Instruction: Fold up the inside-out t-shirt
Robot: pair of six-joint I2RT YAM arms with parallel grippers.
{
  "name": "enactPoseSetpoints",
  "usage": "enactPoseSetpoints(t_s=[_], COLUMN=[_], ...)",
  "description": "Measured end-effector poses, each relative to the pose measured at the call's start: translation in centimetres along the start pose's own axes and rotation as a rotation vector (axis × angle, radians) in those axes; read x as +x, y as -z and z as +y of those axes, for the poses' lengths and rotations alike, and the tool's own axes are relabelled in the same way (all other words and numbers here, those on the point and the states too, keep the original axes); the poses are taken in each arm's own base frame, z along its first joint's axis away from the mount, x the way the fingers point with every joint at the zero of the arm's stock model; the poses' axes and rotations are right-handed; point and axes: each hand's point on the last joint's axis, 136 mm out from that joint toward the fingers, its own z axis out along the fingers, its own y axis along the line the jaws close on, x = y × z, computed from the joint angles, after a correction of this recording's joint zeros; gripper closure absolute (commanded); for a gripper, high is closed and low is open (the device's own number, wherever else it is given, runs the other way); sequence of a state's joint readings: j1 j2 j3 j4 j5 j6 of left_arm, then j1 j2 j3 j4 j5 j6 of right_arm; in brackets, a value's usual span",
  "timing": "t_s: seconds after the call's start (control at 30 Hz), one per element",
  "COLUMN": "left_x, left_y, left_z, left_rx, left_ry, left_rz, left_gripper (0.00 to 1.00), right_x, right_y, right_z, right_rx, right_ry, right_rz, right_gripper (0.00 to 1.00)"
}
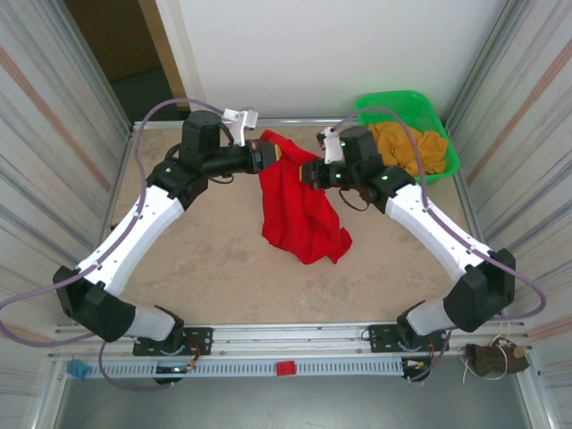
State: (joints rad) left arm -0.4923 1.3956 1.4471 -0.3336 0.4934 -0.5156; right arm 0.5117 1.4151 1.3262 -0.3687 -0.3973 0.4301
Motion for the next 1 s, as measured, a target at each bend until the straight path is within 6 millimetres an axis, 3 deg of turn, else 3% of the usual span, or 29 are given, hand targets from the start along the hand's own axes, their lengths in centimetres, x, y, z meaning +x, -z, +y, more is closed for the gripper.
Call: enactPoseSetpoints(t_s=[0.03,0.17,0.27,0.33,0.4,0.5,0.53,0.57,0.6,0.63,0.7,0.83,1.0], left_x=[0.0,0.6,1.1,0.8,0.5,0.4,0.4,0.4,0.4,0.4,0.4,0.4,0.5], left_y=[0.1,0.1,-0.4,-0.3,-0.2,-0.3,-0.3,-0.3,-0.3,-0.3,-0.3,-0.2,-0.2], left_z=[0.9,4.4,5.1,6.1,7.1,7.7,7.7,7.7,7.7,7.7,7.6,7.3,5.7], left_rx=[-0.021,-0.082,-0.088,-0.116,-0.142,-0.158,-0.159,-0.16,-0.16,-0.159,-0.156,-0.15,-0.123], left_ry=[0.009,0.056,0.067,0.076,0.088,0.099,0.099,0.099,0.099,0.099,0.099,0.096,0.086], left_rz=[-0.006,-0.01,-0.001,-0.014,-0.025,-0.028,-0.028,-0.03,-0.03,-0.029,-0.028,-0.03,-0.026], left_gripper=[1.0,1.0,1.0,1.0,1.0,1.0,1.0,1.0,1.0,1.0,1.0,1.0,1.0], right_x=[-0.6,-2.3,-2.1,-2.1,-2.3,-2.2,-2.1,-1.9,-1.7,-1.7,-1.6,-0.1,4.3], right_y=[0.9,4.7,6.2,6.7,7.0,7.0,6.9,6.7,6.5,6.4,5.8,3.1,-2.9], right_z=[0.1,2.5,4.3,4.7,5.0,5.2,5.1,5.0,4.8,4.7,4.5,5.4,5.1], right_rx=[-0.035,-0.212,-0.322,-0.358,-0.384,-0.408,-0.41,-0.41,-0.405,-0.401,-0.374,-0.312,-0.162], right_ry=[-0.003,0.026,0.046,0.05,0.06,0.062,0.063,0.062,0.052,0.044,0.047,0.058,0.047], right_rz=[-0.01,-0.033,-0.014,-0.01,-0.012,-0.011,-0.011,-0.009,-0.004,0.0,-0.005,0.003,0.076], right_gripper=[0.95,0.94,0.78,0.81,1.0,1.0,1.0,0.89,0.67,0.54,0.36,0.31,0.3])
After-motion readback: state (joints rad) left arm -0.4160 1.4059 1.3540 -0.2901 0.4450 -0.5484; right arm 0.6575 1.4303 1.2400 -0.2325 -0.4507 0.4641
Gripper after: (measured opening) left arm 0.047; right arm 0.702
